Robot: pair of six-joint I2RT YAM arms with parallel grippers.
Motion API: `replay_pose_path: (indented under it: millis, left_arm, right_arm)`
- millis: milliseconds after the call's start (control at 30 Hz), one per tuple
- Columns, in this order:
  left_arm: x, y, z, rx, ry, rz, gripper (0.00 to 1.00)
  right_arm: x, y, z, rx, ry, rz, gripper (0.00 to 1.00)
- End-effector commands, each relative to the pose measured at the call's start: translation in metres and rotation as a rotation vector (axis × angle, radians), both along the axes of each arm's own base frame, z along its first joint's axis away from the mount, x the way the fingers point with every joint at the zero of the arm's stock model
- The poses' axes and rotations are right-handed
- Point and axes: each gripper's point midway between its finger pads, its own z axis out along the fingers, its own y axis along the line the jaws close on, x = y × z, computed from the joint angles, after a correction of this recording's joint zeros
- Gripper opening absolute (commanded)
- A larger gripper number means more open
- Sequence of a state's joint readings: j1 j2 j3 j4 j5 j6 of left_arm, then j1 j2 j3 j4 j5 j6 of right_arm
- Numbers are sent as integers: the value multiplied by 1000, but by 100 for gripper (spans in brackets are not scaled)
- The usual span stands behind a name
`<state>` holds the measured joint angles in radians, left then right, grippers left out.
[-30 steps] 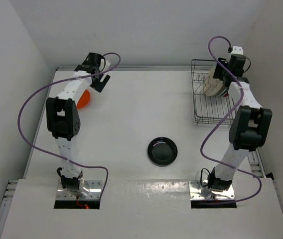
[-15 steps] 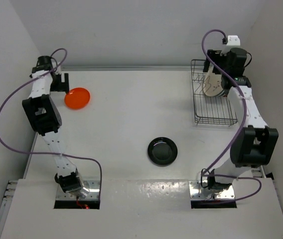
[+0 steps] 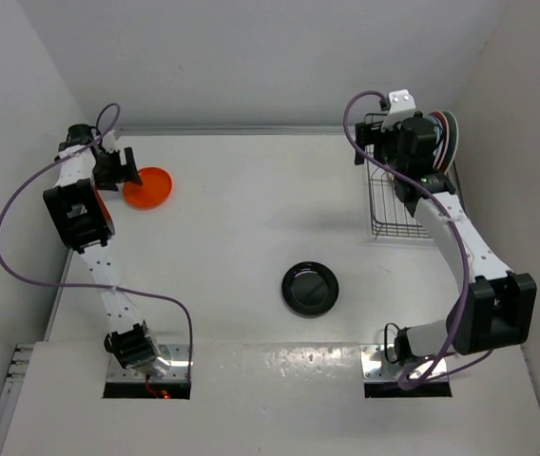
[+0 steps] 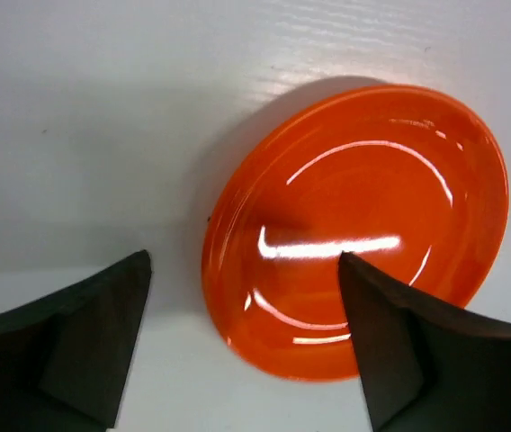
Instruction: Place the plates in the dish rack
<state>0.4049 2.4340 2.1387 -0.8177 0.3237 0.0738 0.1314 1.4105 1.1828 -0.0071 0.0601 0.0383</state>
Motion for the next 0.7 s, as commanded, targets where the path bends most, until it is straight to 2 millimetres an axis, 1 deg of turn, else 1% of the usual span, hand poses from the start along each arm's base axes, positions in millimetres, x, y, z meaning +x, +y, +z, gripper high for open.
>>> replay_pose_path:
  millis: [0, 33, 67, 100, 133, 167, 200, 233, 267, 300, 333, 367, 400, 433, 467, 500, 533, 567, 600, 633, 667]
  left_arm:
    - [-5, -20, -43, -128, 61, -23, 82]
    - [-3, -25, -44, -156, 52, -36, 72]
    - [-4, -29, -53, -184, 62, -43, 61]
    - [-3, -33, -51, -202, 55, -52, 48]
    - [-5, -38, -52, -233, 53, -63, 24]
    - [-8, -41, -55, -246, 61, -65, 10]
    - [-6, -47, -55, -241, 60, -85, 0]
    - [-7, -54, -54, -279, 54, -99, 0]
    - [-5, -57, -45, -291, 33, -109, 0]
    - [-5, -61, -40, -313, 23, -119, 0]
    - [-1, -68, -25, -313, -15, -159, 0]
    - [2, -75, -11, -343, -54, -191, 0]
    - [3, -85, -1, -350, -73, -226, 0]
    - [3, -97, 7, -351, -94, -274, 0]
    - [3, -109, 30, -367, -138, -318, 0]
    - [3, -119, 43, -375, -165, -352, 0]
    - [2, -129, 55, -388, -191, -390, 0]
    - [1, -151, 83, -402, -253, -468, 0]
    - [-1, -162, 95, -408, -275, -503, 0]
    - [-5, -185, 105, -425, -291, -559, 0]
    - [-7, -195, 116, -417, -307, -584, 0]
  right_arm:
    - [-13, -2, 34, -24, -98, -26, 100]
    - [-15, -2, 32, -28, -92, -32, 100]
    - [-18, 3, 35, -29, -100, -23, 100]
    - [-19, 4, 34, -30, -99, -25, 100]
    - [-21, 4, 37, -32, -107, -30, 100]
    - [-23, 8, 37, -31, -105, -22, 100]
    - [-23, 9, 35, -30, -101, -21, 100]
    - [-24, 14, 32, -23, -91, -6, 100]
    - [-25, 18, 29, -16, -81, 7, 100]
    - [-25, 25, 29, -5, -79, 28, 100]
    - [-26, 40, 17, 14, -34, 101, 100]
    - [-29, 47, 11, 17, -1, 136, 100]
    - [-30, 62, 1, 26, 34, 189, 100]
    - [-35, 82, -8, 60, 77, 293, 100]
    - [-42, 105, -7, 90, 96, 373, 100]
    - [-38, 110, -20, 86, 130, 379, 100]
    - [-43, 126, -20, 141, 149, 432, 100]
    - [-39, 140, -36, 156, 191, 453, 100]
    - [-41, 155, -39, 226, 220, 459, 99]
    - [-35, 168, -57, 247, 263, 469, 99]
    - [-37, 176, -66, 268, 297, 477, 99]
